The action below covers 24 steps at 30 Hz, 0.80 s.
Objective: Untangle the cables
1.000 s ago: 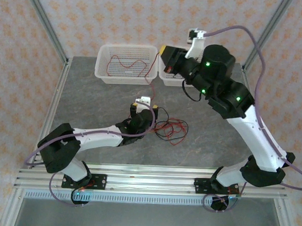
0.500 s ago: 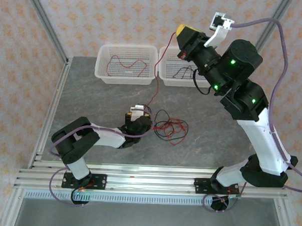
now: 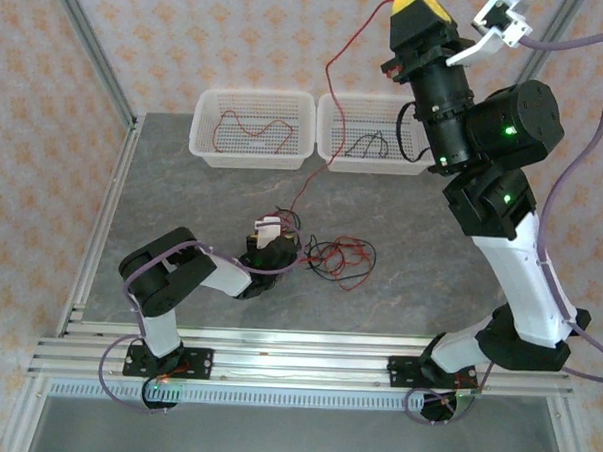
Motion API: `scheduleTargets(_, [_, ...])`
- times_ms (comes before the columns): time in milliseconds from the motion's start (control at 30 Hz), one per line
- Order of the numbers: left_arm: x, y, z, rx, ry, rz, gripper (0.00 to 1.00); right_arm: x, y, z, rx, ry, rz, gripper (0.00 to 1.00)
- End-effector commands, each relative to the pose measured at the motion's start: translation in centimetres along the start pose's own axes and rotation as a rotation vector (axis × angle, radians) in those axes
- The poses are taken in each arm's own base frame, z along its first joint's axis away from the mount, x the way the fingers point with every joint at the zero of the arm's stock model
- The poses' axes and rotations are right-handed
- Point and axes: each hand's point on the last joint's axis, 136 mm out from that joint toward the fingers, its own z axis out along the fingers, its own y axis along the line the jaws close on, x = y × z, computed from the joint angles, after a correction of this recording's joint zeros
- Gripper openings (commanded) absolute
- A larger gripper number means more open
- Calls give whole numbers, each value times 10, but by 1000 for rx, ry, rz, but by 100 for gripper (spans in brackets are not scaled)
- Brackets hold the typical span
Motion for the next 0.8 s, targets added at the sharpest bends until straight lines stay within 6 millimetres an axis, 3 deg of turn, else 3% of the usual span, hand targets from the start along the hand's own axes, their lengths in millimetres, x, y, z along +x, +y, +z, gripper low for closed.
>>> scheduleTargets(0, [8, 6, 3, -2, 11, -26, 74, -40, 8, 5, -17, -157, -13, 0])
scheduleTargets(467, [11, 7, -1, 26, 23, -33, 82, -58, 5, 29, 4, -335, -38, 0])
scheduleTargets(633, [-27, -15, -22, 123, -28, -37, 99, -49, 2, 38, 11, -354, -68, 0])
scheduleTargets(767, [-81, -39, -57, 214, -107, -29, 99, -39, 1, 47, 4, -374, -101, 0])
